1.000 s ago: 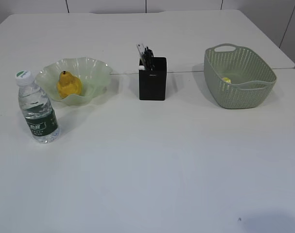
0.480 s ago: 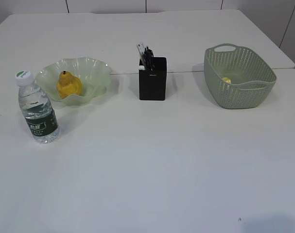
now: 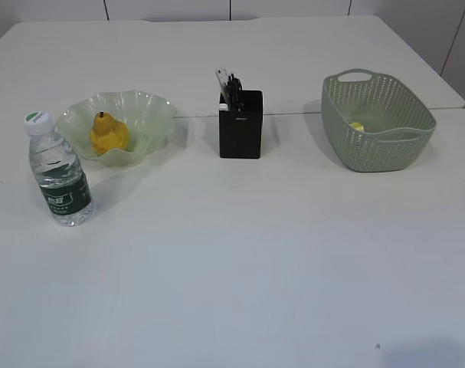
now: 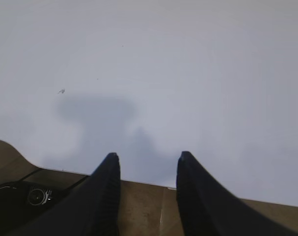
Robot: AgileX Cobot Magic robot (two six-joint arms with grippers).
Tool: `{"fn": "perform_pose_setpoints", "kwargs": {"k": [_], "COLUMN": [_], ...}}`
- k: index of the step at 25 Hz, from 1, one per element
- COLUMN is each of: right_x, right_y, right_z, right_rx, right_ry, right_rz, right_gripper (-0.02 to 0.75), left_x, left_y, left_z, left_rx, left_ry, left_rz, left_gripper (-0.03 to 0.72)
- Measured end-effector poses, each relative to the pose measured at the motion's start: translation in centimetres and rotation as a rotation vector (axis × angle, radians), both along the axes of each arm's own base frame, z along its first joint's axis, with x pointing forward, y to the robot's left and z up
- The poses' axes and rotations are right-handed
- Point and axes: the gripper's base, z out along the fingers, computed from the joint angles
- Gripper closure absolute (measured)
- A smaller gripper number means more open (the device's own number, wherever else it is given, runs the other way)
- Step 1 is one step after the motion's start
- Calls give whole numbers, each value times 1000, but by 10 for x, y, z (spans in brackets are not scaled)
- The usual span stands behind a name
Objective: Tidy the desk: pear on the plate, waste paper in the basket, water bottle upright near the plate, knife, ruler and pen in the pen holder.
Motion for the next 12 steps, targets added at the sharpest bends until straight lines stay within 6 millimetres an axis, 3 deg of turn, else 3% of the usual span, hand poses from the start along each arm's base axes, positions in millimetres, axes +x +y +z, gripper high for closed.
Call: {"fn": "perform_pose_setpoints", "kwargs": {"k": [12], "right_x": [-2], "right_y": [-1], "right_z": [1], "right_rx": [5], "right_ry": [-20], "right_rz": [0], "right_gripper": [420], "left_x": [0], "left_y": [0], "left_z": [0], "left_rx": [-1], "left_ry": [0], "left_rz": [-1], "left_gripper": [414]}}
